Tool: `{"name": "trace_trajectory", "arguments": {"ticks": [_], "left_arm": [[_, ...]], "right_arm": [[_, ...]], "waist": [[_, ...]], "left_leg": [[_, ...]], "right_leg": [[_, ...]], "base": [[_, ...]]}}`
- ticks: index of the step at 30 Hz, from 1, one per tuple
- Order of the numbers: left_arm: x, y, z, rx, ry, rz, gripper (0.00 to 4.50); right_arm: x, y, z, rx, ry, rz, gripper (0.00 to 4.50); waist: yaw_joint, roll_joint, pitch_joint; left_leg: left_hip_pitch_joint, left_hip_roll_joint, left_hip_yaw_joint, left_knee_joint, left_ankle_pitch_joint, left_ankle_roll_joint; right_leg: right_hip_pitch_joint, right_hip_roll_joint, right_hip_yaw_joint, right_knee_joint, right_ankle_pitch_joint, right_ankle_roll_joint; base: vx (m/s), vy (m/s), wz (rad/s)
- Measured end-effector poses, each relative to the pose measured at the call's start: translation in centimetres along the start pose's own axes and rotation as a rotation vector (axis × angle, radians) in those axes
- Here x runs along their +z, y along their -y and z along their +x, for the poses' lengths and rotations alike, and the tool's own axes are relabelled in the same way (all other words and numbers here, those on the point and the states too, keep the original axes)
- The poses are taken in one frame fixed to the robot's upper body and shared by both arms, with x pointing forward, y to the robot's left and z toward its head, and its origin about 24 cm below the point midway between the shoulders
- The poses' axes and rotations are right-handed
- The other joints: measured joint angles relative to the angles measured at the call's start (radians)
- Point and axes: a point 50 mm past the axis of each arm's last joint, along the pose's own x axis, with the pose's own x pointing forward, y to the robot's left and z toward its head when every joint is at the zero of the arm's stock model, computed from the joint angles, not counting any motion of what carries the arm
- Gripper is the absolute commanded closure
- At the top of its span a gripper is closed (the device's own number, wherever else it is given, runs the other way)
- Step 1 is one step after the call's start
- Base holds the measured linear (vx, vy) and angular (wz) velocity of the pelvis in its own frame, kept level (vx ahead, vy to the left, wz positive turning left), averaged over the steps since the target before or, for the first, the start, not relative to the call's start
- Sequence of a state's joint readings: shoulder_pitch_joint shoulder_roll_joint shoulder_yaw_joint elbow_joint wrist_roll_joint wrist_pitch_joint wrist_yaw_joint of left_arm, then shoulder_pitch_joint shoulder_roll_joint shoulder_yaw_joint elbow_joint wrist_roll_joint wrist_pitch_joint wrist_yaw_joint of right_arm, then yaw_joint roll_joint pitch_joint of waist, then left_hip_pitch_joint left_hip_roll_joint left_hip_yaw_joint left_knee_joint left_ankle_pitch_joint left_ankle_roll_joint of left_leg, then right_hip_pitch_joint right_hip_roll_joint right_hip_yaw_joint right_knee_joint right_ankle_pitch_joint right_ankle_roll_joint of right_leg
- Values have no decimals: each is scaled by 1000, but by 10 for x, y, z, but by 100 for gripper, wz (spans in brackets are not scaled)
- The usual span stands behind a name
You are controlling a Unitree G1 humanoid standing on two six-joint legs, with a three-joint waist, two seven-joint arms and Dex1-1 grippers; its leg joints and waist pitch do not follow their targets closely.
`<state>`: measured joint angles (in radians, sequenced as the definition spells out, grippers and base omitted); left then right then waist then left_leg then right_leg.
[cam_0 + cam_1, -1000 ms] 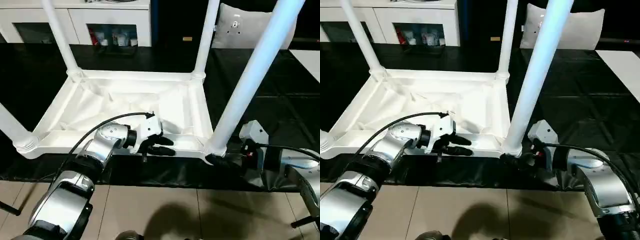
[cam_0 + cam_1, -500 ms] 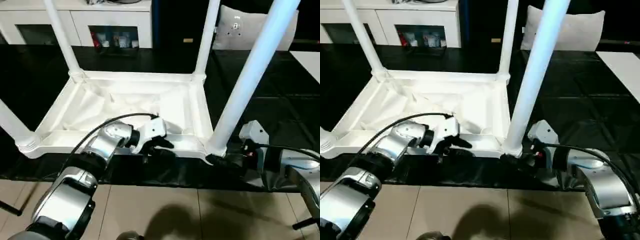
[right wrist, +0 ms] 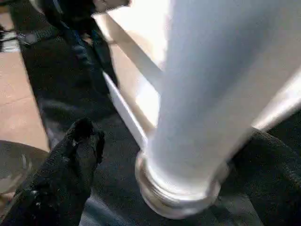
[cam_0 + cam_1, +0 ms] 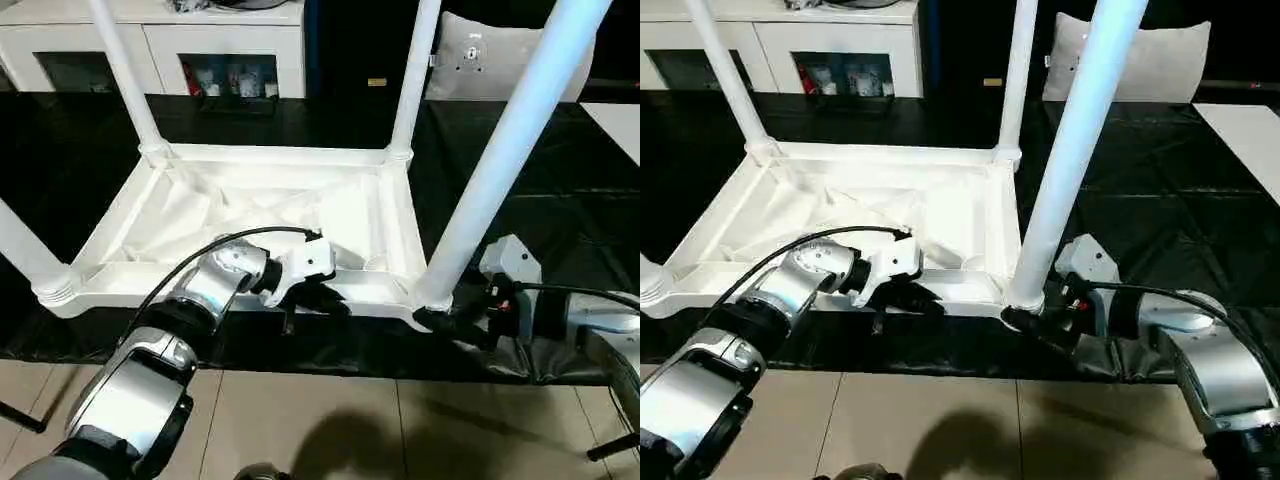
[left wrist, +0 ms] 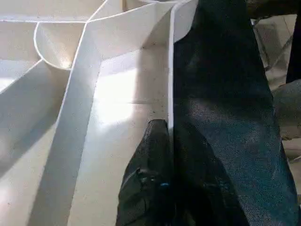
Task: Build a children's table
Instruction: Rotate leg to tighten
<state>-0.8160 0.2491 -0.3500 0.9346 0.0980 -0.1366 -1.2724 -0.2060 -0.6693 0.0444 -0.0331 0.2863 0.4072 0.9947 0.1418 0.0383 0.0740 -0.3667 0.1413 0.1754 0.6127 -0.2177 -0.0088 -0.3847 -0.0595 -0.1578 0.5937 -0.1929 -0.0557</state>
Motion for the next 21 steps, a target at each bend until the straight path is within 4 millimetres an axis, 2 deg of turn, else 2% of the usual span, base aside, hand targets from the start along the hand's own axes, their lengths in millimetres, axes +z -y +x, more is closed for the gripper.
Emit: {"name": "trace_trajectory", "arguments": {"ticks": [5, 9, 10, 12, 17, 18, 21], "left_arm": [[-3, 2, -6, -15, -12, 15, 445], [-10, 3, -17, -16, -24, 4, 445], [-14, 4, -24, -14, -35, -4, 445], [-19, 6, -32, -11, -44, -14, 445], [-23, 9, -40, -20, -52, -22, 445], [-22, 9, -41, -20, -52, -21, 450], [-23, 9, -43, -21, -54, -26, 450]], "right_arm": [[-8, 10, -3, 12, 4, 29, 0], [-8, 14, -4, 53, 14, 20, 0], [-5, 17, -1, 70, 22, 11, 0], [-4, 20, 2, 83, 38, 12, 0], [-3, 20, 18, 176, 80, 40, 0], [-3, 20, 21, 197, 86, 40, 29], [2, 21, 31, 269, 106, 40, 41]], "waist": [[-7, 0, 0], [-16, -5, 0], [-24, -7, 0], [-30, -10, 0], [-31, -14, 0], [-30, -15, 0], [-30, -16, 1]], "left_leg": [[-1, 0, 0, -1, 0, 0], [-1, 1, 0, -2, 0, 0], [-1, 1, 0, -2, 0, 0], [-1, 1, 0, -2, 0, 0], [0, 1, 0, 0, 0, 0], [-1, 1, 0, 0, 0, 0], [-2, 1, 1, -1, 0, 0]], "right_leg": [[0, 0, 0, 0, -1, -1], [0, 1, 0, 1, -2, -1], [-1, 1, 0, 2, -2, -2], [-1, 1, 0, 2, -2, -2], [-1, 1, 0, 1, -1, -4], [-1, 1, 0, 2, 1, -6], [-2, 1, 0, 2, 2, -9]], "base": [[0, 0, 0], [0, 0, 0], [0, 0, 0], [0, 0, 0], [0, 0, 0], [0, 0, 0], [0, 0, 0]]}}
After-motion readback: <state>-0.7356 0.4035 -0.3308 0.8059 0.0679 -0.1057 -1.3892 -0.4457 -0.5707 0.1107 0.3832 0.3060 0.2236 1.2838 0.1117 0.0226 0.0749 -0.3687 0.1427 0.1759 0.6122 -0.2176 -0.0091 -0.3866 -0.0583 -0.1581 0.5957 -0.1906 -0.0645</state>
